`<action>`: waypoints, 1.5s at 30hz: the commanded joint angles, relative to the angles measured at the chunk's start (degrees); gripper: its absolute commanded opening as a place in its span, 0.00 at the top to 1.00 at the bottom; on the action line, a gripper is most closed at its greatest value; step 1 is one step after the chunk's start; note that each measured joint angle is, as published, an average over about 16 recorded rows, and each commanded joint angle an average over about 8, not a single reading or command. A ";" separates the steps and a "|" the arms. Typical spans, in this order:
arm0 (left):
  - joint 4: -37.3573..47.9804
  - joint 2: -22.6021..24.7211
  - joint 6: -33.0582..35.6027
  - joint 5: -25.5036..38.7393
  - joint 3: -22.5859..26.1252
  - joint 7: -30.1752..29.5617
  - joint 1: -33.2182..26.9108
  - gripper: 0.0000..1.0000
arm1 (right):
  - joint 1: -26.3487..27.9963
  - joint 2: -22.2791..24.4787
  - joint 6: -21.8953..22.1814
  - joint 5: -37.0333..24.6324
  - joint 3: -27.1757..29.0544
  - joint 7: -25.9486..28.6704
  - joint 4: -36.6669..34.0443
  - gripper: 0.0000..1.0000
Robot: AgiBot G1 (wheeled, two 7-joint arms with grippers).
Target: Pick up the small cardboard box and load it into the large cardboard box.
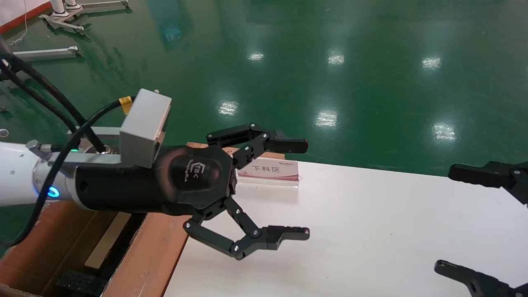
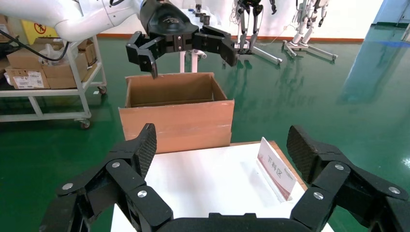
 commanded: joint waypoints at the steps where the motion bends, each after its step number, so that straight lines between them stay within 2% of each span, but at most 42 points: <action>1: -0.06 -0.01 0.00 0.05 -0.41 0.01 0.24 0.00 | 0.00 -0.01 -0.01 -0.01 0.03 0.01 0.00 0.00; 5: -0.21 -0.05 0.01 0.19 -1.36 0.02 0.83 0.00 | -0.01 0.00 0.00 -0.01 0.04 0.02 -0.01 0.00; 45: 0.16 0.02 -0.03 -0.12 0.86 0.00 -0.49 0.00 | -0.02 -0.01 -0.01 -0.03 0.03 0.01 0.00 0.00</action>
